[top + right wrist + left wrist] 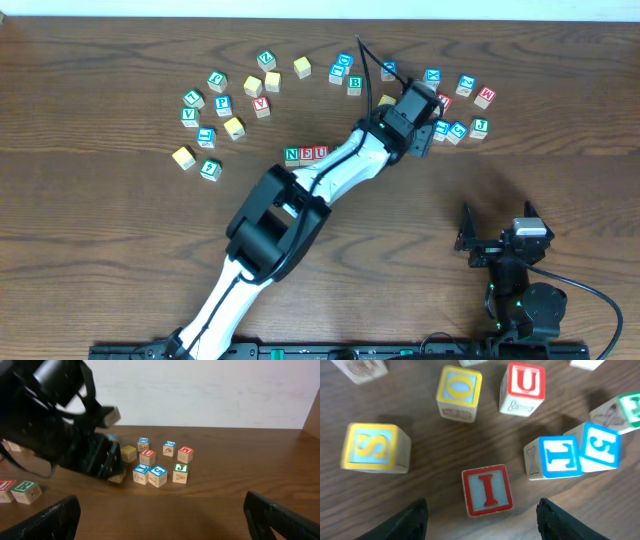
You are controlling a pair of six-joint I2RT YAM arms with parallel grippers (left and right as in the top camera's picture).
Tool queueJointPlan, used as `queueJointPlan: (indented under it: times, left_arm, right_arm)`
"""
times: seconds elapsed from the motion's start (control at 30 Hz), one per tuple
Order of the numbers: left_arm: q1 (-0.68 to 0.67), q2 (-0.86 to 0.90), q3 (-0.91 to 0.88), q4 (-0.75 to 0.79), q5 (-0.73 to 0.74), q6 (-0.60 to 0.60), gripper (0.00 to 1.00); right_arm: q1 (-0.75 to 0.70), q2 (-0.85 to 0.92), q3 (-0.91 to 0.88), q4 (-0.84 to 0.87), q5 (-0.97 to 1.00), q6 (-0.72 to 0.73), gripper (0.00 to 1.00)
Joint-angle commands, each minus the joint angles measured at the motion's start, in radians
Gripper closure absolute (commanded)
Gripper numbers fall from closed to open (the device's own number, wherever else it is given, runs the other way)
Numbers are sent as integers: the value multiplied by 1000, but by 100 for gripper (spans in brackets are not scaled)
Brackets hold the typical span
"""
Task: Spell out NEURIPS
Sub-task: 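Move the left gripper over the red I block on the right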
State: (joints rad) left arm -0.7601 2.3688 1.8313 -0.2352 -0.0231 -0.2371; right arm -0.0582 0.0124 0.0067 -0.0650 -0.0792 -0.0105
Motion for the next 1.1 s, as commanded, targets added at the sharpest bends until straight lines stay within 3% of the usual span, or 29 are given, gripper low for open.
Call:
queueJointPlan:
  times: [0.0,0.13,0.43,0.83,1.07]
  left_arm:
    - [-4,46,22,16,-23,12,31]
    - [-5,61,21,48,-23,12,33]
    - [-5,64,21,81,-23,11,58]
    - [-5,62,21,66,-31,12,65]
    - [-5,30,21,-51,-102,8,65]
  right_arm:
    - [-6,-6,-1,-3,-5,9,1]
    - [-6,-6,-1,-3,-5,9,1]
    - [-6,-6,-1,-3,-5,9,1]
    - [-6,-6,-1,-3,-5,9,1]
    - [-6,-6,-1,-3,-5,9,1]
